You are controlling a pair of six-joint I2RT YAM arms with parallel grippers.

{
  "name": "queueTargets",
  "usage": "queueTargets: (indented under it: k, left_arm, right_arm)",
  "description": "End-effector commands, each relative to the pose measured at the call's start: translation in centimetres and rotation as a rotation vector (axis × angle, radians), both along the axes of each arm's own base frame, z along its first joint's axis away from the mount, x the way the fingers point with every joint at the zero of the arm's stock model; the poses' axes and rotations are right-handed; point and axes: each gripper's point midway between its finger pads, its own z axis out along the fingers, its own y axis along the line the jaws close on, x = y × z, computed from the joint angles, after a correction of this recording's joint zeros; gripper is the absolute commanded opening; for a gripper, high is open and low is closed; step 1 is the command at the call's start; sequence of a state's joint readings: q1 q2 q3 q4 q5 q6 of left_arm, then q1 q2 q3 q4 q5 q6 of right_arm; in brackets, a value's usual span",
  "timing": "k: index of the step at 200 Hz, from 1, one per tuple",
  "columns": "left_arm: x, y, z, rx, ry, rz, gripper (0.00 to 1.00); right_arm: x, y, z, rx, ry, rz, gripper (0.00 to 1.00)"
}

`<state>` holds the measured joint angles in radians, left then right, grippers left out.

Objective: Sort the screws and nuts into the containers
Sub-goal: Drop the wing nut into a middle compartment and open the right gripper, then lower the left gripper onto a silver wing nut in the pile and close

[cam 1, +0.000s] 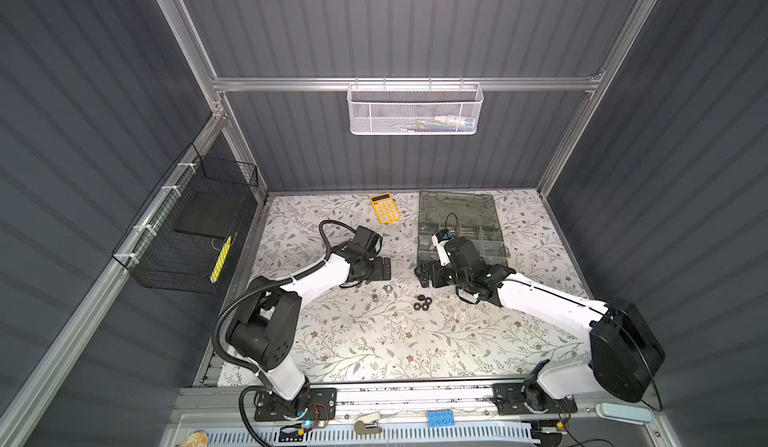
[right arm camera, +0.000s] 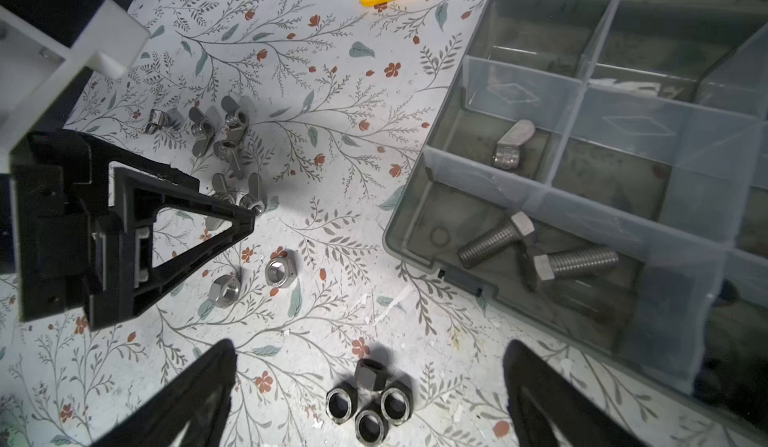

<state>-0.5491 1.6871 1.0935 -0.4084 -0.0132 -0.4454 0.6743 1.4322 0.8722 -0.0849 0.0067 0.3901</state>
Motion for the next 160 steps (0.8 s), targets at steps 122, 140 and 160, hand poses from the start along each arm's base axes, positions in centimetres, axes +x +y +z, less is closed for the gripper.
queueTargets:
  k: [122,140,160]
  left_arm:
    - [1.4,2.4,-2.8,0.099,0.083,-0.003,0.86]
    - [1.4,2.4,-3.1,0.101,0.089,-0.005,0.85]
    - [1.5,1.9,-3.3,0.078,0.094,-0.012,0.81]
  right_arm:
    - [1.3,1.8,-0.8,0.024,-0.004,0.020,0.99]
    - [1.2,2.0,-1.1,0.026,0.006,0.024,0.99]
    - [1.2,2.2,-1.2,0.030,0.012,0.027,0.99]
